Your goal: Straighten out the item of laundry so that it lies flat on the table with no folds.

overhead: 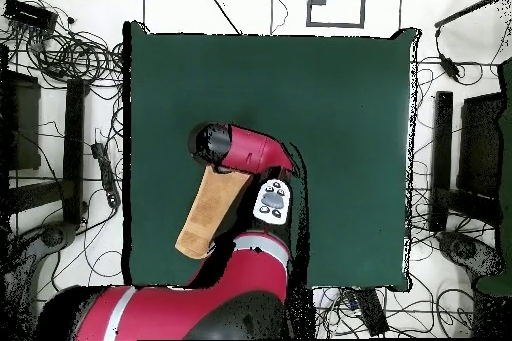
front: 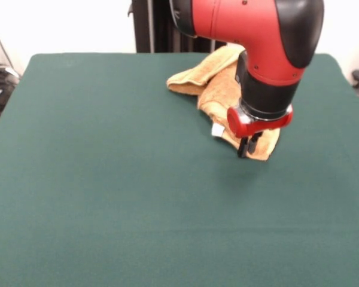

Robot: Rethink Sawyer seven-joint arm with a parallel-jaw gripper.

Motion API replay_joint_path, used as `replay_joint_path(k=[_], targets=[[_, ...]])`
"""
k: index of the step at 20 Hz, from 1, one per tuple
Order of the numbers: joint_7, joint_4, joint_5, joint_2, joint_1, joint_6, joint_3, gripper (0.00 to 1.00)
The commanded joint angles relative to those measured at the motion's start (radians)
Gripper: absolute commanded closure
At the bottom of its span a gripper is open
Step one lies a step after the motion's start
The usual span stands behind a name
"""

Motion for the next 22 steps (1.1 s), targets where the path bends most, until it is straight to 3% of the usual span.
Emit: replay_joint_path(k=[1,22], targets=[[0.378,-0.087,0.095,0.175,0.053,-0.064,0.098,1.0],[0.412,-0.146,0.162,0.197,0.089,0.004,0.031,1.0]])
